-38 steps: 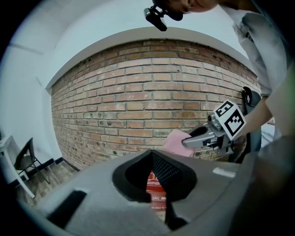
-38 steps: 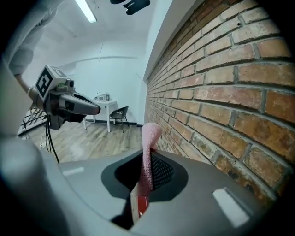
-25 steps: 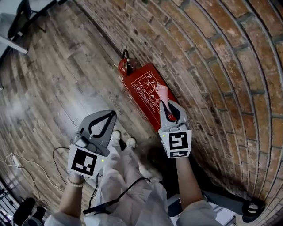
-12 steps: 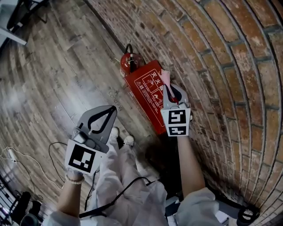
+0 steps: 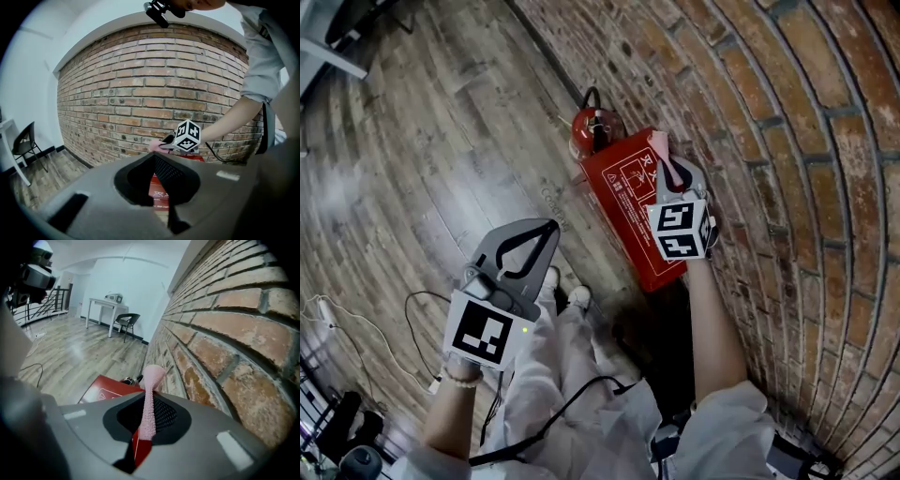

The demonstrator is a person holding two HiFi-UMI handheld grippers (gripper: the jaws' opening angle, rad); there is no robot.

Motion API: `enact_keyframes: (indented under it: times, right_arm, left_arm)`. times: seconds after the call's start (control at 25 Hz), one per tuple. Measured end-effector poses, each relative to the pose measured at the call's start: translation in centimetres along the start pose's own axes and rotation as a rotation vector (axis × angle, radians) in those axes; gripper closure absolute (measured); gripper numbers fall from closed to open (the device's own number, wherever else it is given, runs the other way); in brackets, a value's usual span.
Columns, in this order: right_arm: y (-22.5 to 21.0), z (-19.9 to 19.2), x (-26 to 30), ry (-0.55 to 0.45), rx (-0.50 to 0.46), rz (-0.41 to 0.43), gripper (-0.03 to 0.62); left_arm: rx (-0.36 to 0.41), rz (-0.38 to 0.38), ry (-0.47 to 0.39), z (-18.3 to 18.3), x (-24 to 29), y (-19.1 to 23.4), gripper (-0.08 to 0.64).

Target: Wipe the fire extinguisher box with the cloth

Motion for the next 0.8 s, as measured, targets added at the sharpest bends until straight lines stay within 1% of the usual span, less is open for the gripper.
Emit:
enact_keyframes:
  times: [0.24,0.36,0.44,0.64,0.8]
  right_arm:
    - [0.1,-0.6,2.7,0.039,-0.094,0.021,0.566]
    - [-0.4,-0.8,4.0,0.053,-0.13,0.013,0.566]
    - [-0.6,-0.8,4.7,0.059,-0.143,0.006,0.566]
    - [0.1,-1.3,6.2,0.101,-0.178,0.04,0.566]
    - [0.9,-2.2,6.9,0.149,-0.163,0.077,0.566]
  left_arm:
    - [0.01,0.014,0.004,-0.8,0.0,1.4,0.56]
    - [0.002,0.02,0.01,-1.3,0.1,1.7,0.56]
    - [0.001,0.021,0.017,-1.6,0.2,1.9,0.56]
    - [-0.015,0.03,0.03,-2.3,0.3,2.1,0.56]
    - [-0.013,0.027,0.032,-2.7,0.6,2.2,0.56]
Point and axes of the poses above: the fingertips, and each gripper's own axes: x forward along the fingers, y to its left, z out of its top, the point moved 2 cm from there along -x, backward along the fingers, and after that the axes turned 12 degrees about -y, right-handed, at the moved point
